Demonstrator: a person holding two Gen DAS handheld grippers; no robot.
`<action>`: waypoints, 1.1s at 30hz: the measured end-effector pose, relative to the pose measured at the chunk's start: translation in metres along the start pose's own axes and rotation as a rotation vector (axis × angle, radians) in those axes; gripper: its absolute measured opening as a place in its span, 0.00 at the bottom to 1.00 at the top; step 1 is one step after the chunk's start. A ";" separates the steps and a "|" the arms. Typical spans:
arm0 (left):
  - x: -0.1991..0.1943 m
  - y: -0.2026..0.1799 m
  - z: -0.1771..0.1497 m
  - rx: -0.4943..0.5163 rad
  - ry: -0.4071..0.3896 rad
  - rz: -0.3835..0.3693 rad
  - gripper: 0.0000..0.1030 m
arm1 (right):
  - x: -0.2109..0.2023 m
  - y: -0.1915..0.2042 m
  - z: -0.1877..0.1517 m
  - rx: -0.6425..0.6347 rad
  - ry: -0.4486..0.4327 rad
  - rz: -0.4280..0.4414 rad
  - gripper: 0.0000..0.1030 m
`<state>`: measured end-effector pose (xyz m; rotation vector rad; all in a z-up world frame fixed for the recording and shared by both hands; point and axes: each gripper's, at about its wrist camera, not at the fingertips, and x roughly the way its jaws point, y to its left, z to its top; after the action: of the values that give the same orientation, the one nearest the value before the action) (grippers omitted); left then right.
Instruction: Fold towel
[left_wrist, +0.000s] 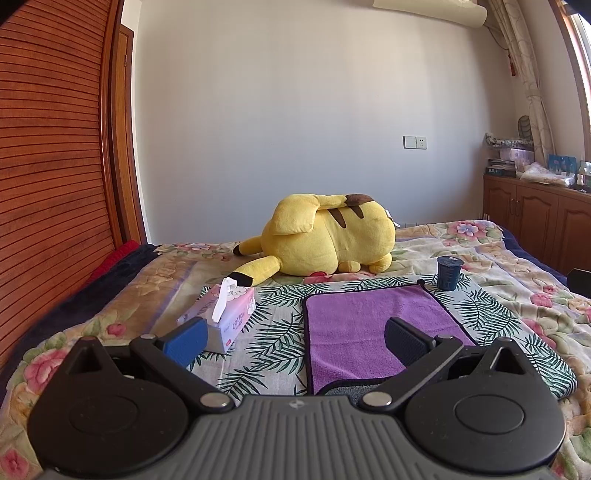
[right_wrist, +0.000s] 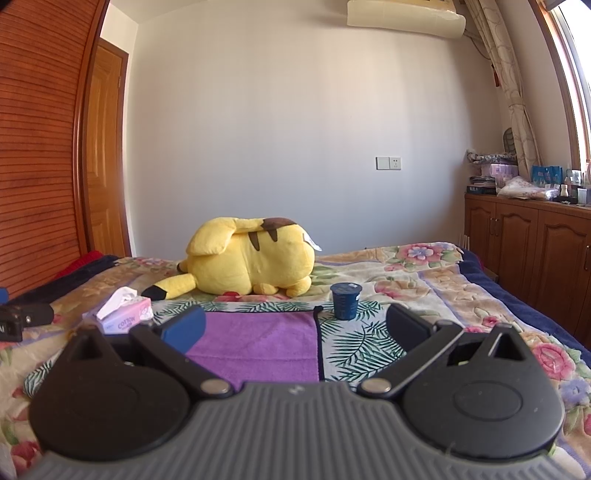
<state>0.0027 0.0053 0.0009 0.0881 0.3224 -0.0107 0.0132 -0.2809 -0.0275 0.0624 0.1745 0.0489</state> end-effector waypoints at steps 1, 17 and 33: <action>0.000 0.000 0.000 0.000 0.000 0.000 0.81 | 0.000 0.000 0.000 0.000 0.000 0.000 1.00; 0.002 0.000 -0.002 0.011 0.007 0.000 0.81 | 0.001 0.000 0.001 0.003 0.008 0.000 1.00; 0.021 -0.010 -0.002 0.093 0.050 -0.025 0.81 | 0.025 -0.005 0.006 0.008 0.067 0.032 1.00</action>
<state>0.0213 -0.0041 -0.0086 0.1766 0.3728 -0.0483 0.0386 -0.2854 -0.0263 0.0720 0.2411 0.0827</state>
